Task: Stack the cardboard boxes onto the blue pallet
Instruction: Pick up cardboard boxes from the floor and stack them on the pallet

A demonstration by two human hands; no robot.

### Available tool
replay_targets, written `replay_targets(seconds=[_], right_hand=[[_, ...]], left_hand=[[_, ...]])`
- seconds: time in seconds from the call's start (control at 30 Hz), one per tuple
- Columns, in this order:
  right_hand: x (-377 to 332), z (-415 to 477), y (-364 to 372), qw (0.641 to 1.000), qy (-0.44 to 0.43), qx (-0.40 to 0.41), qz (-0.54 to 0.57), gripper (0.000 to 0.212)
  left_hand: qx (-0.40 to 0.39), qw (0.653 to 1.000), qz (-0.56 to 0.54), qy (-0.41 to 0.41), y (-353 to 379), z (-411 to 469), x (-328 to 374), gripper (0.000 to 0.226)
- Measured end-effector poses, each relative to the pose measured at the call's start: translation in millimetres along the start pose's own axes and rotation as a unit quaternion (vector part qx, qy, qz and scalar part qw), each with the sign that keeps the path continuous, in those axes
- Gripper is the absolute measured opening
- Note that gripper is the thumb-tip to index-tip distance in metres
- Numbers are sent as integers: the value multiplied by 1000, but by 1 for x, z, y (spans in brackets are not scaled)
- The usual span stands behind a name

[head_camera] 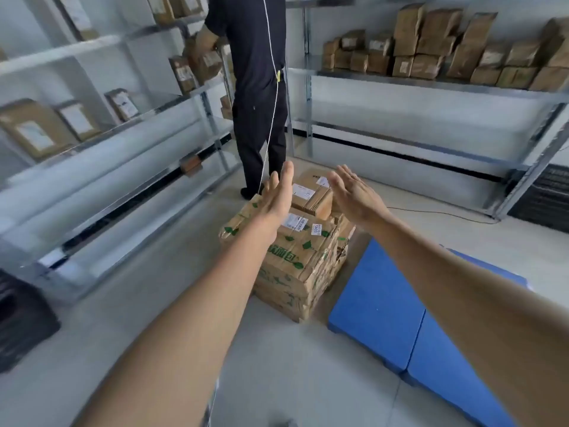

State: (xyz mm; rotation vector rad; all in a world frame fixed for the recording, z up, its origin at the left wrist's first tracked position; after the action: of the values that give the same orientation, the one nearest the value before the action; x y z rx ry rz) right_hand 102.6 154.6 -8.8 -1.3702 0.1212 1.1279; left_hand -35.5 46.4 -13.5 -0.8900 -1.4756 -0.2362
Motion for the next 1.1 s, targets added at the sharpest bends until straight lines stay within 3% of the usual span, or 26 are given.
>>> replay_targets(seconds=[0.3, 0.6, 1.1], right_hand=[[37, 49, 67, 996, 19, -82, -21, 79], [57, 109, 138, 990, 34, -132, -35, 75], [107, 176, 223, 976, 50, -208, -45, 76]], left_hand=[[29, 996, -9, -89, 2, 52, -51, 86], [51, 982, -50, -174, 1, 127, -104, 90], [134, 948, -90, -273, 13, 180, -188, 79]])
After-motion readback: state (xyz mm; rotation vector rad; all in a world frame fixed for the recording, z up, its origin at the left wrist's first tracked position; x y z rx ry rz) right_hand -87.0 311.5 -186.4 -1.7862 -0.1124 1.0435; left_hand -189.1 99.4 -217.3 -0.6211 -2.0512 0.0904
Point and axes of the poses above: each hand's wrist, its own z-axis towards the middle knuckle, its own y-axis out of the palm, x = y × z, the point moved 6 cm from there along z, towards the middle knuckle, and after that the axes turned 13 degrees about x, right-handed, at the moved point
